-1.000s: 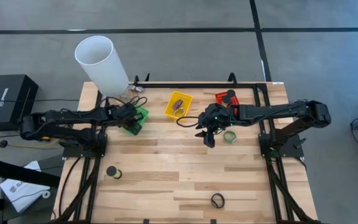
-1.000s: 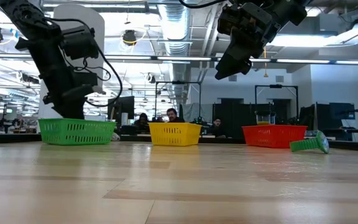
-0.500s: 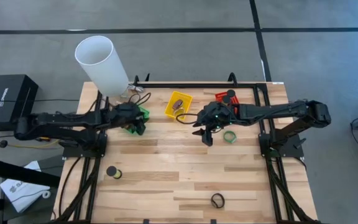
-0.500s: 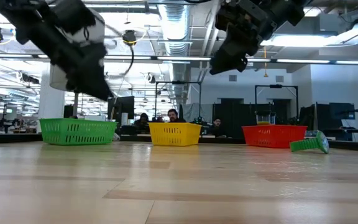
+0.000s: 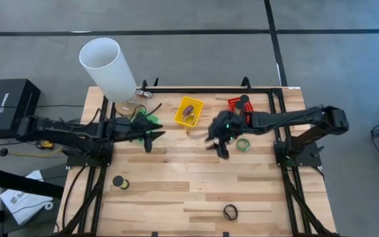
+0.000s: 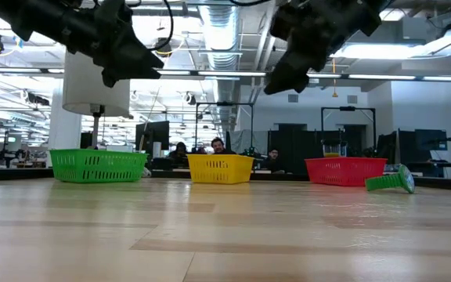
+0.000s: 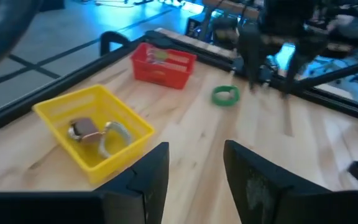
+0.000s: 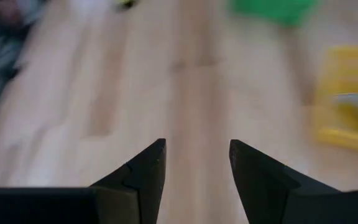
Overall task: Pick & Place Office items
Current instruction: Put the green watch into the yellow bin
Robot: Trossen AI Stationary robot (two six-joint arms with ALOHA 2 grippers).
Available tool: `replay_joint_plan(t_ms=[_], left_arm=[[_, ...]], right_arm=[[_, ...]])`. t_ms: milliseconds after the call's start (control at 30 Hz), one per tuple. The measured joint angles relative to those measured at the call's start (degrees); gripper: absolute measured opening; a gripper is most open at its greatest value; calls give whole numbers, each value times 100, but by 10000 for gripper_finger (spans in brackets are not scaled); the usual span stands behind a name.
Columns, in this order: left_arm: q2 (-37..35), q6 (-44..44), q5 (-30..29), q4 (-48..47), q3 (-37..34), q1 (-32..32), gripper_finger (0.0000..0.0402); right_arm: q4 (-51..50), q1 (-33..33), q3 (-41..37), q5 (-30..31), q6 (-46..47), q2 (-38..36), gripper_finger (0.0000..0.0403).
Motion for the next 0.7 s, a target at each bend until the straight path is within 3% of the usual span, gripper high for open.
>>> replay_joint_plan(t_ms=[100, 200, 333, 433, 533, 700], left_arm=[[68, -1, 9, 23, -1, -85, 143], [104, 0, 2, 73, -2, -102, 139], [106, 0, 2, 64, -2, -102, 137], [108, -1, 2, 59, -4, -102, 136], [108, -2, 3, 62, -4, -102, 136], [107, -2, 4, 97, -4, -102, 136]], right_arm=[[-164, 354, -4, -567, -60, 87, 173], [-71, 786, 26, -592, -72, 192, 184], [-350, 1301, 17, 45, -38, 316, 207], [-1158, 1501, 9, 751, 123, 307, 223], [-2167, 1428, 4, 1316, 741, 309, 233], [-3311, 1026, 4, 1737, 1926, 397, 233]])
